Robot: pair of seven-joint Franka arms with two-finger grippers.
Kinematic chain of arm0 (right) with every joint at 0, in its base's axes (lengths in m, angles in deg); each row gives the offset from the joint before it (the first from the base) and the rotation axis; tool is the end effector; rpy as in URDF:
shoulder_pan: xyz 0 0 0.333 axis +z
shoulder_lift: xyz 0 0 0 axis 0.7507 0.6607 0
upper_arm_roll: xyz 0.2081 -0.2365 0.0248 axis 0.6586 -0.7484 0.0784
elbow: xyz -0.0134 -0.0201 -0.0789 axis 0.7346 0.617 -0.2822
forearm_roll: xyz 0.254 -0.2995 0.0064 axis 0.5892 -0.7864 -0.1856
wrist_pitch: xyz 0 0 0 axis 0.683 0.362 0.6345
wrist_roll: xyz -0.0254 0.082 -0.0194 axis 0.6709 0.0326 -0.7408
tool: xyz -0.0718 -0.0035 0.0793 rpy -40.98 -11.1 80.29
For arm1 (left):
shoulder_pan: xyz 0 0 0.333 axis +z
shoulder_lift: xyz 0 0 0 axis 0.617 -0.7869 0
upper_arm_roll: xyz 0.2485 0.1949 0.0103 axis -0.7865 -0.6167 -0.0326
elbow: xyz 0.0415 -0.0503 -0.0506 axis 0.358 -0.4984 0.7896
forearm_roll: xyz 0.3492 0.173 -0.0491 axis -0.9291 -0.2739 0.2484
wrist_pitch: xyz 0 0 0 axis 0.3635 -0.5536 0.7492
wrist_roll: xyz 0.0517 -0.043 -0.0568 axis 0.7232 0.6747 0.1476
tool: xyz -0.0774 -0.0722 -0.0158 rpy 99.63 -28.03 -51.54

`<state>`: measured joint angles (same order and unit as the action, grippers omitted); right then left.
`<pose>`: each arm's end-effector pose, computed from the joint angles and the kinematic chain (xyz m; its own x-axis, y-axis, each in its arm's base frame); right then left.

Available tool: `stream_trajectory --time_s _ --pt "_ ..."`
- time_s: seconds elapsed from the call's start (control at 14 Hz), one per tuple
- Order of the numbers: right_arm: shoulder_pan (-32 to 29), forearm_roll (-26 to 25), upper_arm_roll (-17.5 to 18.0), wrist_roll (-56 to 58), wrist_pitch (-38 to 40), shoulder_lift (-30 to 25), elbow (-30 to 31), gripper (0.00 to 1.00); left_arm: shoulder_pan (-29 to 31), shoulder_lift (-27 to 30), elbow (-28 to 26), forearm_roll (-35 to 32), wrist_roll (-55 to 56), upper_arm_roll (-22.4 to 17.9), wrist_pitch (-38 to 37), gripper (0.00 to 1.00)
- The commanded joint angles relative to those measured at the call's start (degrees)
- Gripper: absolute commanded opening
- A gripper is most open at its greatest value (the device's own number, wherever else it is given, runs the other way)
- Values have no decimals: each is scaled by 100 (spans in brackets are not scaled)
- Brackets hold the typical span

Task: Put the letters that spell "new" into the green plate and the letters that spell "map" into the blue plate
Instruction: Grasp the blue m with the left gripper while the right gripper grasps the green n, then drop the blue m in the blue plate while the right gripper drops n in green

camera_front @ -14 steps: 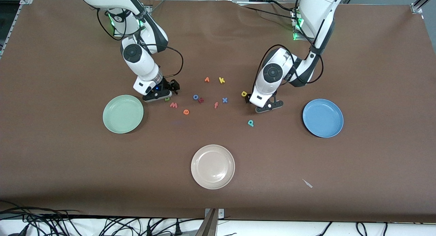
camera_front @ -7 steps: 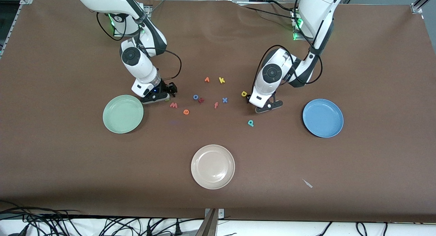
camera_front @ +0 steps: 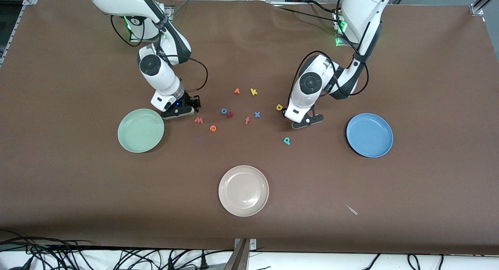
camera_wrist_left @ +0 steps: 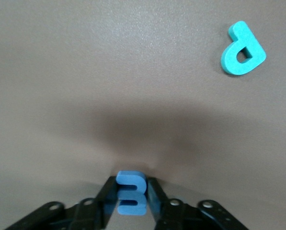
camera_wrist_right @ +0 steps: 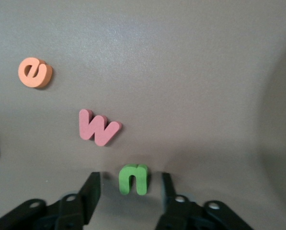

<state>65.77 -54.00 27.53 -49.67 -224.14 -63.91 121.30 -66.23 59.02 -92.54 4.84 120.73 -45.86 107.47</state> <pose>0.4475 0.2419 0.1746 0.9805 0.1793 0.0802 0.1876 -0.9759 -0.1118 0.4719 -0.3247 0.1700 0.9411 0.3182 -0.1143 0.3151 -0.9480 -0.0448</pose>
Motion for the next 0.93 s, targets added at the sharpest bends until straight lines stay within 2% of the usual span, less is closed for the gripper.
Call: stream_trajectory --time_s 0.0,0.21,0.36,0.43,0.57,0.86 --pt "63 -1 -27 -75 -194 99 -12 46 -88 -68 -59 -73 120 -61 10 16" --pt "63 8 -27 -75 -220 126 -12 35 -27 -42 37 -73 77 -61 -182 6" --pt "63 7 -27 -75 -220 143 -12 30 52 -24 422 -73 -20 -96 -734 4" --pt "63 -1 -27 -75 -220 144 -12 23 140 -24 668 -73 -212 -96 -1120 4" --pt "63 -1 -27 -32 -220 126 -12 19 473 -24 1151 -73 -1052 -96 -1998 4" --pt "45 -36 -176 65 68 -198 -30 19 1369 -24 1829 -82 -3056 -105 -3196 4"
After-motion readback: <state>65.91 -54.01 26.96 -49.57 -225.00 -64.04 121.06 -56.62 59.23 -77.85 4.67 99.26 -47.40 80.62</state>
